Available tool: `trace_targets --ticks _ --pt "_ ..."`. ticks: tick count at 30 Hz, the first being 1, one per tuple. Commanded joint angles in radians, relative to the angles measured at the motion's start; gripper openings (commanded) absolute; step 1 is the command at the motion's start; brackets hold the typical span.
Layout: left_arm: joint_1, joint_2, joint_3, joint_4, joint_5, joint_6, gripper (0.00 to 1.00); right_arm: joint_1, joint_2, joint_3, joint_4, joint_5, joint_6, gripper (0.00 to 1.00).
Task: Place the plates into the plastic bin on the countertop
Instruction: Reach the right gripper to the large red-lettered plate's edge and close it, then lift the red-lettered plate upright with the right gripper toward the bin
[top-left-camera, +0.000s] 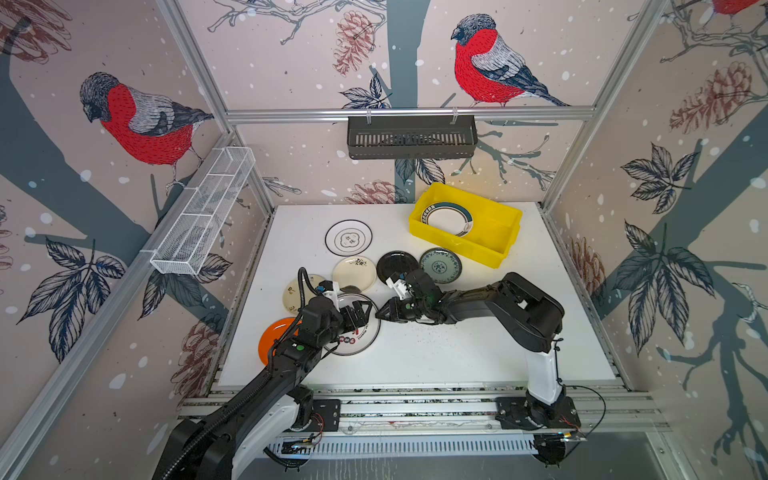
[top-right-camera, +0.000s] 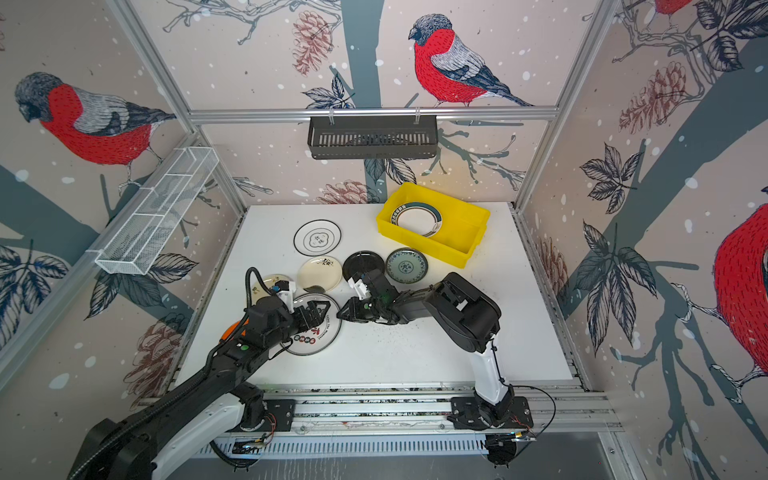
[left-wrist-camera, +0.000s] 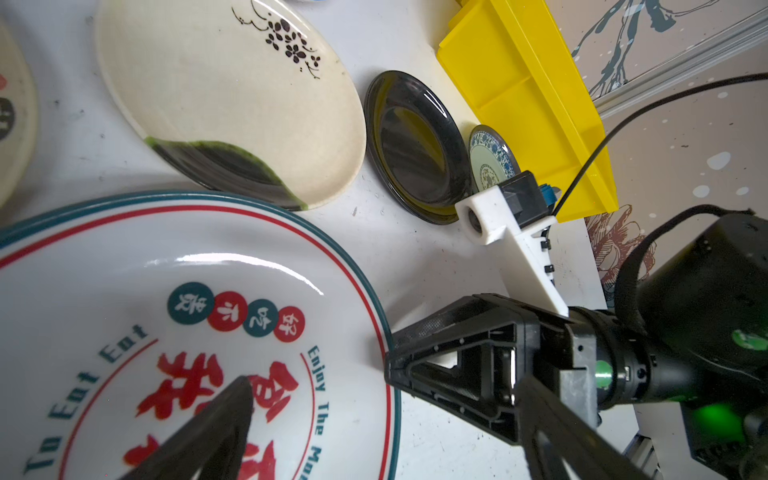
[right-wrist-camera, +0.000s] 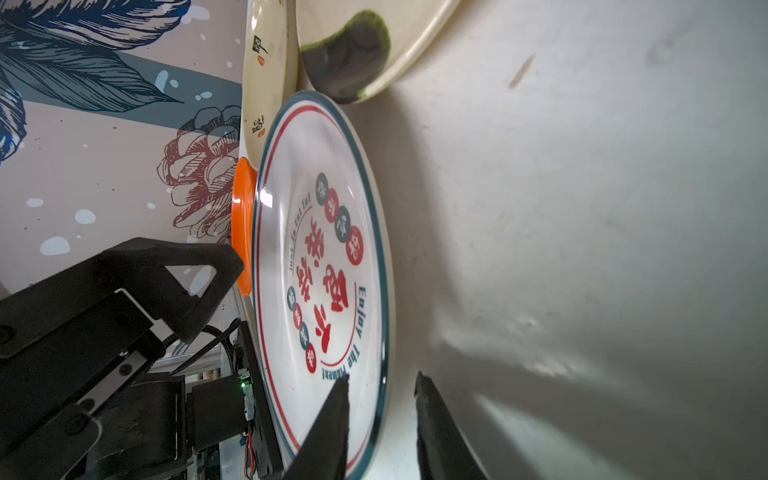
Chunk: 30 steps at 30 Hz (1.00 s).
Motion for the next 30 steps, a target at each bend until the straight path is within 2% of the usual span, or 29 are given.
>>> trace_targets --ticks 1,7,13,18,25,30 --pt "0.001 -0.014 -0.009 0.032 -0.010 0.000 0.97 0.000 0.010 0.019 -0.043 0.029 0.001 0.29" --pt "0.002 -0.030 -0.015 0.028 -0.011 0.003 0.97 0.008 0.022 0.042 -0.082 0.039 -0.006 0.24" --pt "0.001 -0.034 -0.016 0.023 -0.018 0.022 0.97 0.009 0.046 0.070 -0.110 0.035 -0.019 0.23" --pt "0.002 -0.044 -0.007 -0.003 -0.018 0.030 0.97 -0.005 0.052 0.069 -0.118 0.030 -0.015 0.06" --pt "0.002 -0.108 0.064 -0.157 -0.083 0.069 0.97 -0.027 -0.020 0.055 -0.257 0.135 -0.092 0.03" --pt "0.001 -0.153 0.089 -0.185 -0.109 0.086 0.97 -0.066 -0.077 -0.038 -0.214 0.128 -0.077 0.02"
